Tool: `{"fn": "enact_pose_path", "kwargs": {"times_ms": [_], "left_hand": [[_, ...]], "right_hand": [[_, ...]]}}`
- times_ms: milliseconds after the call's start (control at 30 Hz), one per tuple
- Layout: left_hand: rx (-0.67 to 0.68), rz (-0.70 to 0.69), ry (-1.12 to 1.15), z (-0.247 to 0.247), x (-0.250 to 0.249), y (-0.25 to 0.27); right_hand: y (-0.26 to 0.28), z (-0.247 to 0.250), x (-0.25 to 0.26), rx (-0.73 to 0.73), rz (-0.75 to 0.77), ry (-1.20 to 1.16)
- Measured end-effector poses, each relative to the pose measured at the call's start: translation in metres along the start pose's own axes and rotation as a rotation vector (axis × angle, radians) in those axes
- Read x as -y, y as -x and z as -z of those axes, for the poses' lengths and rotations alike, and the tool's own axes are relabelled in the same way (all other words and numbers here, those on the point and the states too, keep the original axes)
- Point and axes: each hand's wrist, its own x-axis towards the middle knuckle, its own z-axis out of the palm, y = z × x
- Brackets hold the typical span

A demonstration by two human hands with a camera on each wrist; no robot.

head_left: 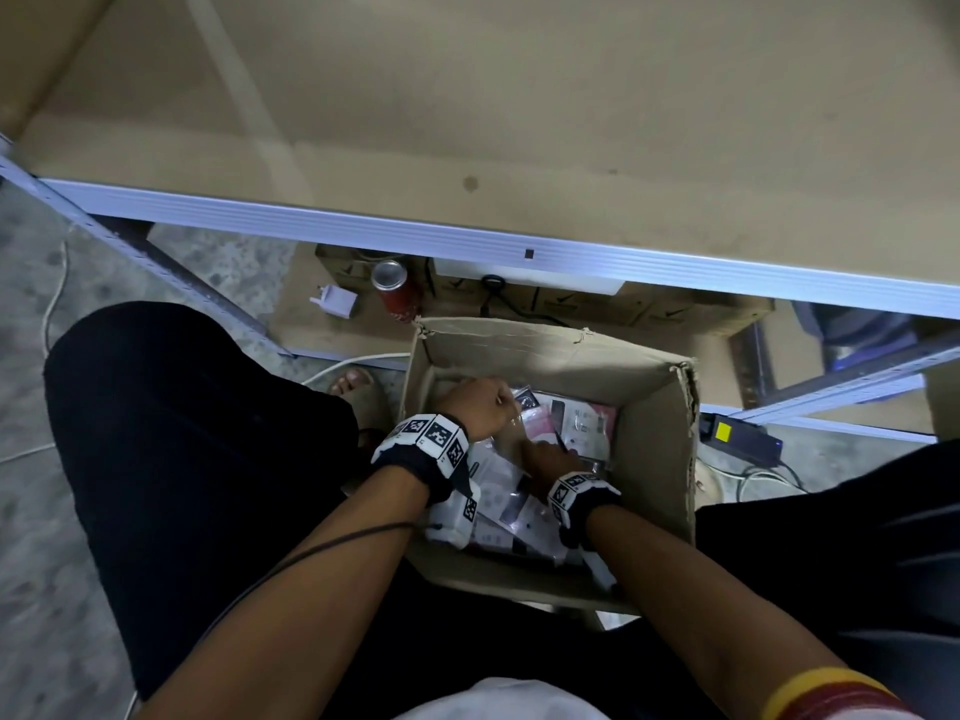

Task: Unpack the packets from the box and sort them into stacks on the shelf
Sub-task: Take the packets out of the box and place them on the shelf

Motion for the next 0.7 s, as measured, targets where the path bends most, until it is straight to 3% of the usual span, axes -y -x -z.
{"fn": "enact_pose_path", "kwargs": {"times_ms": [233, 533, 700], "left_hand": [[0.014, 0.001, 0.013, 0.001, 0.0, 0.001], [0.012, 0.015, 0.057, 0.002, 0.007, 0.0], [0.009, 0.023, 0.032, -0.001, 0.008, -0.001]], "right_hand": [[0.001, -0.01, 0.007, 0.079, -0.041, -0.137], [0.0, -0.013, 0.016, 0.068, -0.052, -0.066], [0.001, -0.008, 0.017, 0.032, 0.017, 0.066]]}}
